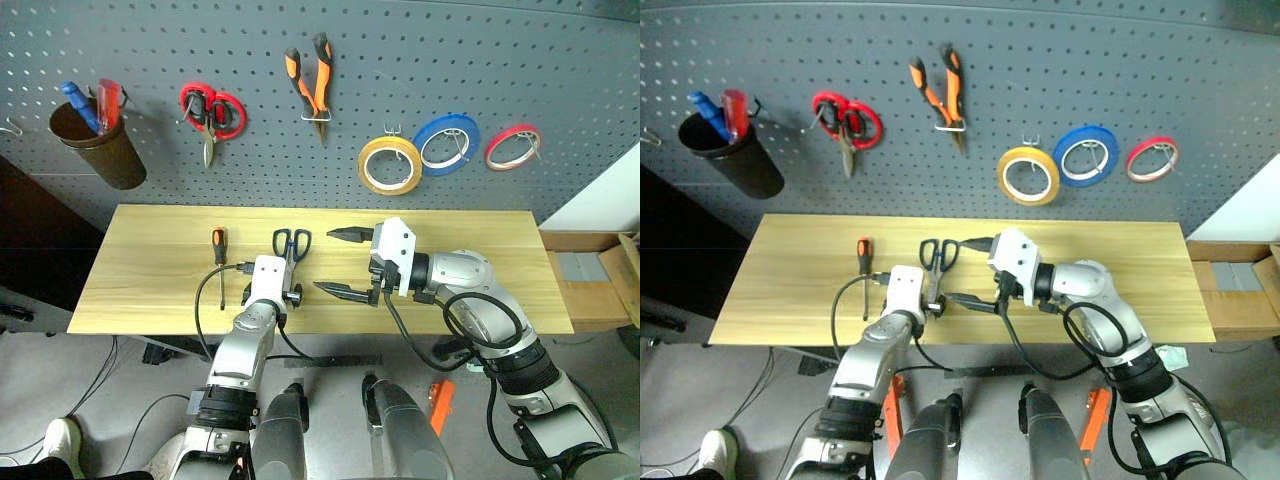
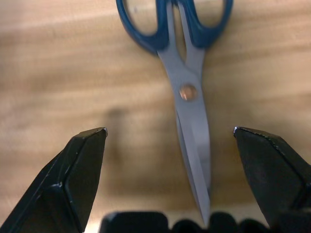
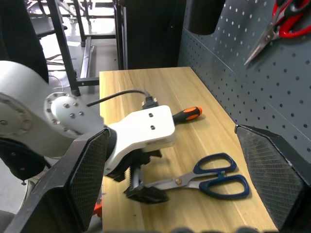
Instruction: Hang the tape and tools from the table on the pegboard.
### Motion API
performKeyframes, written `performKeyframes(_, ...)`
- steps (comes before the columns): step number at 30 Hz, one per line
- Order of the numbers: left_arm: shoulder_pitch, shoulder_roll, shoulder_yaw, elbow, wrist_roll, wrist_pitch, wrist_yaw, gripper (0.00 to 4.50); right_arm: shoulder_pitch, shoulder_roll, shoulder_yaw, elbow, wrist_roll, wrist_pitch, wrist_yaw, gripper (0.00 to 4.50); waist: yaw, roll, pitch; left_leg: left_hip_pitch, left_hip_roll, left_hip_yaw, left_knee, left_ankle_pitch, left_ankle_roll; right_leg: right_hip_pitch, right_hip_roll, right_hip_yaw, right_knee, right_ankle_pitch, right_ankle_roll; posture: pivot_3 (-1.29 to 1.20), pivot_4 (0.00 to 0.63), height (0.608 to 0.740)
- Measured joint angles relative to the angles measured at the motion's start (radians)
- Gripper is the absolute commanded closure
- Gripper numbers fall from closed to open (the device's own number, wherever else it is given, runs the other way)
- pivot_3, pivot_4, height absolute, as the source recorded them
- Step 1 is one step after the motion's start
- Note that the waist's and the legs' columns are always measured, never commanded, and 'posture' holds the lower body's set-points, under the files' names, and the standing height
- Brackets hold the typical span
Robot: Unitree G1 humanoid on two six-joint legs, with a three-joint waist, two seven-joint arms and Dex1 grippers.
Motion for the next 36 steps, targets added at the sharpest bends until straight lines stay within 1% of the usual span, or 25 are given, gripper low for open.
performKeyframes(7,-0.055,0.002,0.006,0.069,-0.001,-0.018,-0.022,0.0,0.013,-0.033,0.03,-0.046,-0.001,0.002,0.042,0.05,-0.01,0.0,0.0,0.0,0.0,0.0,0.0,0.0,0.0,0.0,0.0,0.0,0.0,0.0,0.0,-0.11,0.373,0.74)
performKeyframes(9,-0.058,0.007,0.007,0.07,-0.002,-0.014,-0.032,0.37,0.012,-0.033,0.03,-0.046,-0.001,0.001,0.042,0.0,-0.011,0.0,0.0,0.0,0.0,0.0,0.0,0.0,0.0,0.0,0.0,0.0,0.0,0.0,0.0,-0.11,0.374,0.74)
performKeyframes(11,-0.058,0.008,0.008,0.071,-0.006,-0.012,-0.044,0.88,0.012,-0.033,0.03,-0.044,-0.002,-0.001,0.042,0.0,-0.011,0.0,0.0,0.0,0.0,0.0,0.0,0.0,0.0,0.0,0.0,0.0,0.0,0.0,0.0,-0.11,0.374,0.74)
performKeyframes(12,-0.058,0.008,0.008,0.071,-0.007,-0.011,-0.049,1.33,0.012,-0.033,0.03,-0.044,-0.002,-0.003,0.042,0.0,-0.011,0.0,0.0,0.0,0.0,0.0,0.0,0.0,0.0,0.0,0.0,0.0,0.0,0.0,0.0,-0.11,0.374,0.74)
performKeyframes(13,-0.058,0.008,0.008,0.071,-0.007,-0.011,-0.049,1.58,0.012,-0.033,0.03,-0.044,-0.002,-0.003,0.042,0.0,-0.012,0.0,0.001,0.0,0.0,0.0,0.0,0.0,0.0,0.0,0.0,0.0,0.0,0.0,0.0,-0.11,0.374,0.74)
performKeyframes(15,-0.058,0.008,0.008,0.07,-0.007,-0.008,-0.049,2.22,0.012,-0.033,0.029,-0.039,-0.002,-0.012,0.041,0.0,-0.012,0.0,0.001,0.0,0.0,0.0,0.0,0.0,0.0,0.0,0.0,0.0,0.0,0.0,0.0,-0.11,0.375,0.74)
performKeyframes(18,-0.057,0.008,0.008,0.07,-0.007,-0.005,-0.049,3.24,0.01,-0.032,0.029,-0.025,-0.003,-0.022,0.04,0.0,-0.013,0.0,0.001,0.0,0.0,0.0,0.0,0.0,0.0,0.0,0.0,0.0,0.0,0.0,0.0,-0.1,0.372,0.74)
performKeyframes(19,-0.057,0.009,0.009,0.07,-0.006,-0.004,-0.048,3.65,0.01,-0.032,0.029,-0.021,-0.004,-0.025,0.04,0.0,-0.013,0.0,0.001,0.0,0.0,0.0,0.0,0.0,0.0,0.0,0.0,0.0,0.0,0.0,0.0,-0.1,0.371,0.74)
performKeyframes(20,-0.058,0.011,0.011,0.069,-0.006,-0.004,-0.05,3.9,0.009,-0.032,0.029,-0.019,-0.004,-0.026,0.04,0.0,-0.013,0.0,0.001,0.0,0.0,0.0,0.0,0.0,0.0,0.0,0.0,0.0,0.0,0.0,0.0,-0.1,0.37,0.74)
performKeyframes(21,-0.057,0.012,0.014,0.069,-0.007,-0.003,-0.049,4.0,0.006,-0.03,0.029,-0.011,-0.006,-0.033,0.04,0.0,-0.013,0.0,0.001,0.0,0.0,0.0,0.0,0.0,0.0,0.0,0.0,0.0,0.0,0.0,0.0,-0.1,0.37,0.74)
performKeyframes(25,-0.058,0.015,0.023,0.069,-0.006,-0.002,-0.048,4.0,-0.004,-0.025,0.028,0.008,-0.013,-0.046,0.038,0.0,-0.013,0.0,0.001,0.0,0.0,0.0,0.0,0.0,0.0,0.0,0.0,0.0,0.0,0.0,0.0,-0.09,0.363,0.74)
performKeyframes(30,-0.041,0.015,0.035,0.048,-0.006,0.003,-0.045,4.0,-0.016,0.009,0.013,0.022,-0.006,-0.039,0.013,0.0,-0.013,0.0,0.001,0.0,0.0,0.0,-0.001,0.0,0.0,0.0,0.0,0.0,0.0,0.0,0.0,-0.08,0.353,0.74)
performKeyframes(33,0.022,0.018,0.027,-0.036,0.008,0.0,-0.046,4.0,-0.023,0.03,-0.017,0.021,0.021,-0.015,-0.005,0.0,-0.012,0.0,0.001,0.0,0.0,-0.001,-0.002,0.0,0.0,0.0,-0.001,0.0,-0.001,0.0,0.0,-0.07,0.348,0.74)
performKeyframes(36,0.107,0.023,0.016,-0.171,0.028,-0.02,-0.035,4.0,-0.027,0.058,-0.048,-0.009,0.073,0.02,-0.014,0.0,-0.01,0.0,0.001,0.0,0.001,-0.002,-0.002,0.0,0.0,-0.001,-0.003,0.001,-0.001,0.0,0.0,-0.07,0.339,0.74)
